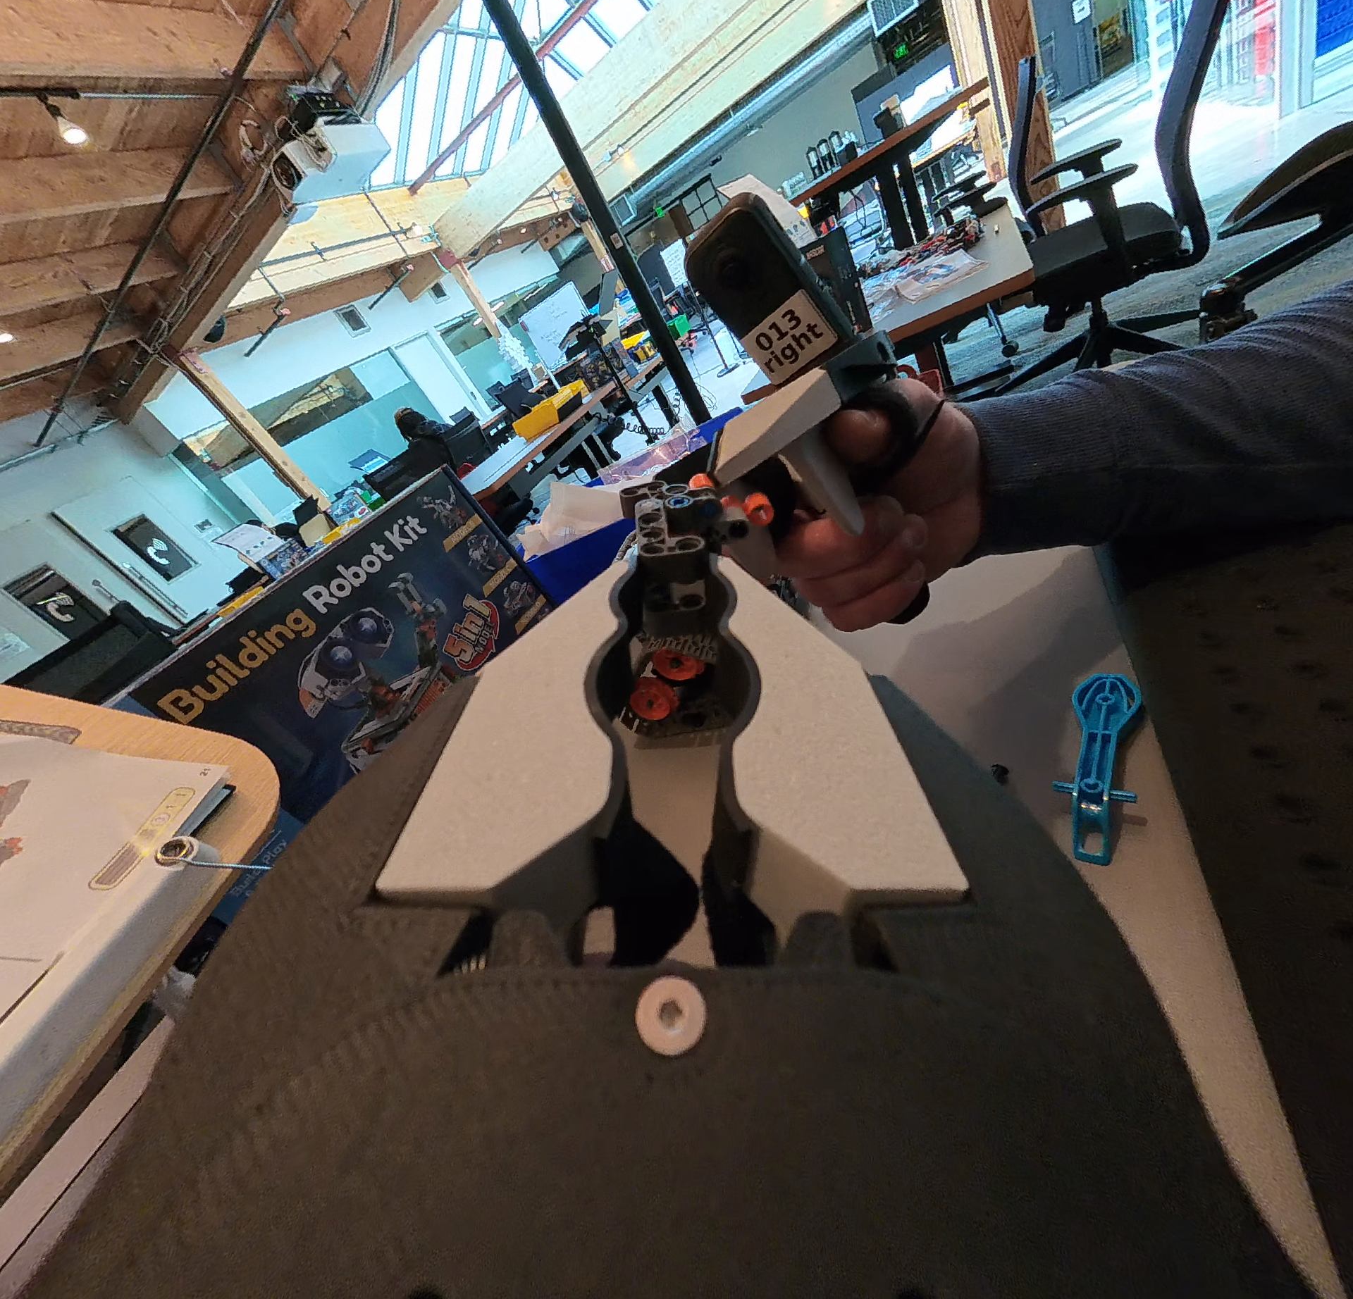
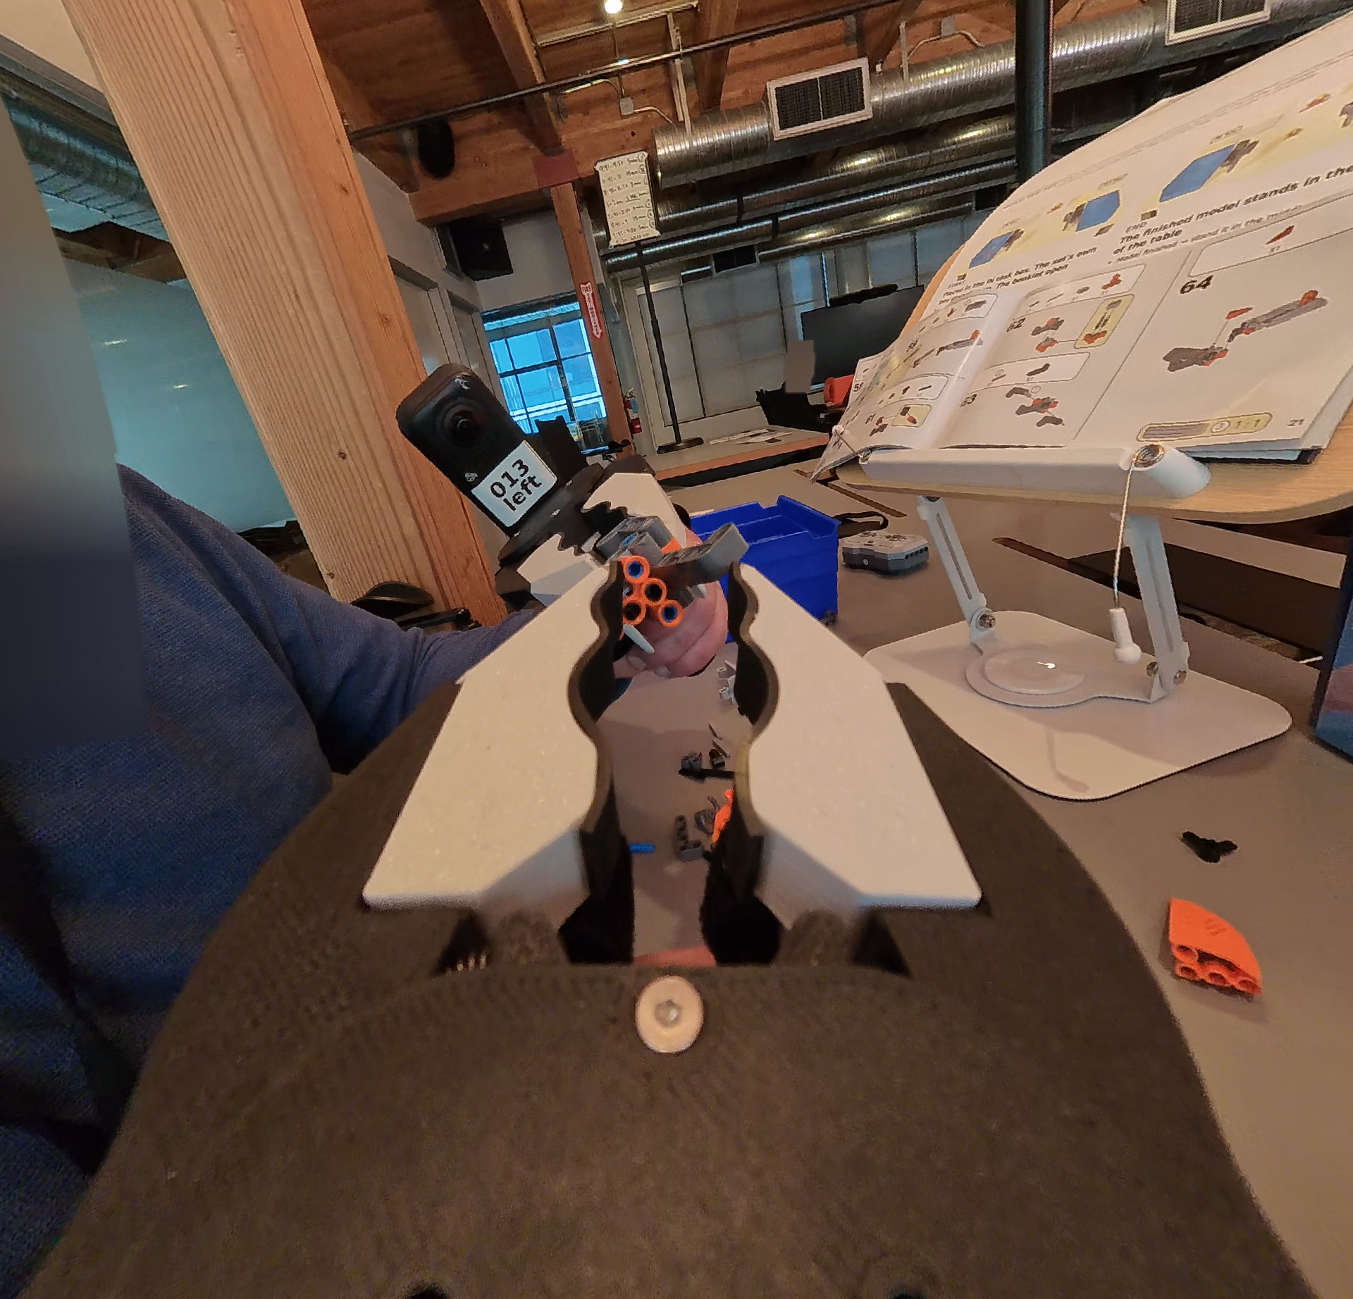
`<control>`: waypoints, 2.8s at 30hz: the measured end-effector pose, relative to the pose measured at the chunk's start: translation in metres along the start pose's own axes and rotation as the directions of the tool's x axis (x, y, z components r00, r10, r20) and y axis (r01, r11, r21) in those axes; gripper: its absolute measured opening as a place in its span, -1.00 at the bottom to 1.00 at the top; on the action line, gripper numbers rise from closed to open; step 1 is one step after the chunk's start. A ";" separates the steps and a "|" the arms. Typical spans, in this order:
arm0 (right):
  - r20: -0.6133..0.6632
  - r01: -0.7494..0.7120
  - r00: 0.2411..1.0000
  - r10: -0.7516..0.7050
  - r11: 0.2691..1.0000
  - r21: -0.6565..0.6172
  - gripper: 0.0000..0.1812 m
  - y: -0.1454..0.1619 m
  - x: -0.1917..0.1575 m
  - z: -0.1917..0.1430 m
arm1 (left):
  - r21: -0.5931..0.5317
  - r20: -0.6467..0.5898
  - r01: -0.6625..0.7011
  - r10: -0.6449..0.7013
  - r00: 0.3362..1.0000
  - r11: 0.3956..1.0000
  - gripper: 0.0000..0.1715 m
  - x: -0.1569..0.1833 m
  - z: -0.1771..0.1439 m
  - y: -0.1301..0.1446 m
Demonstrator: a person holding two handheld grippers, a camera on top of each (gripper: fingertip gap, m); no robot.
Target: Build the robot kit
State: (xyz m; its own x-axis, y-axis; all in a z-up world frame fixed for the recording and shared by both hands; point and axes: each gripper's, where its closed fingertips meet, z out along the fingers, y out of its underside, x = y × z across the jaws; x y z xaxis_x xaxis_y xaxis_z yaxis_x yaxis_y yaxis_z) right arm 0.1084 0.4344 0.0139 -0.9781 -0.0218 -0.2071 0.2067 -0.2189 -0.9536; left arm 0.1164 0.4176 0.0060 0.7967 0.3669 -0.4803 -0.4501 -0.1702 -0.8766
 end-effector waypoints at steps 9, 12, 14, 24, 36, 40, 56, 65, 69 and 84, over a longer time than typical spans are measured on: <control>0.010 0.027 1.000 -0.027 1.000 -0.015 -0.71 0.001 -0.003 0.000 | -0.006 -0.021 -0.017 0.017 1.000 1.000 -0.84 0.003 -0.002 0.000; 0.019 0.038 0.999 -0.038 0.999 -0.031 -0.71 0.003 -0.005 0.000 | -0.015 -0.041 -0.025 0.025 0.999 1.000 -0.84 0.005 -0.003 0.000; 0.024 0.042 0.999 -0.041 0.998 -0.037 -0.71 0.004 -0.006 0.001 | -0.020 -0.052 -0.028 0.027 0.998 0.999 -0.83 0.007 -0.004 0.001; 0.038 0.053 0.998 -0.051 0.997 -0.056 -0.71 0.007 -0.009 0.001 | -0.031 -0.069 -0.048 0.046 0.997 0.998 -0.83 0.010 -0.005 0.002; 0.058 0.059 0.997 -0.055 0.996 -0.068 -0.71 0.009 -0.013 0.001 | -0.037 -0.088 -0.058 0.054 0.995 0.998 -0.83 0.014 -0.006 0.002; 0.060 0.063 0.996 -0.059 0.995 -0.071 -0.71 0.009 -0.013 0.000 | -0.041 -0.089 -0.063 0.059 0.994 0.997 -0.84 0.014 -0.006 0.002; 0.070 0.071 0.995 -0.066 0.994 -0.081 -0.71 0.010 -0.015 0.000 | -0.050 -0.104 -0.074 0.069 0.992 0.996 -0.84 0.017 -0.006 0.003; 0.063 0.078 0.995 -0.073 0.994 -0.082 -0.71 0.010 -0.014 0.000 | -0.053 -0.103 -0.078 0.073 0.992 0.995 -0.84 0.016 -0.006 0.005; 0.058 0.082 0.995 -0.077 0.993 -0.081 -0.71 0.010 -0.014 0.000 | -0.054 -0.097 -0.084 0.079 0.992 0.995 -0.84 0.015 -0.005 0.005; -0.028 0.022 0.999 -0.023 0.999 -0.033 -0.74 0.002 0.003 -0.002 | -0.123 0.076 -0.333 0.344 0.936 0.935 -0.84 0.003 0.002 0.009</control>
State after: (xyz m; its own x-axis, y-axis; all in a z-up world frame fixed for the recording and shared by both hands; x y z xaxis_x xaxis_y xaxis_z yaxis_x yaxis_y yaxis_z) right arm 0.1061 0.4361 0.0112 -0.9814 0.0107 -0.1915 0.1862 -0.1865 -0.9647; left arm 0.1137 0.4194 -0.0028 0.5607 0.3541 -0.7485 -0.6367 -0.3936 -0.6631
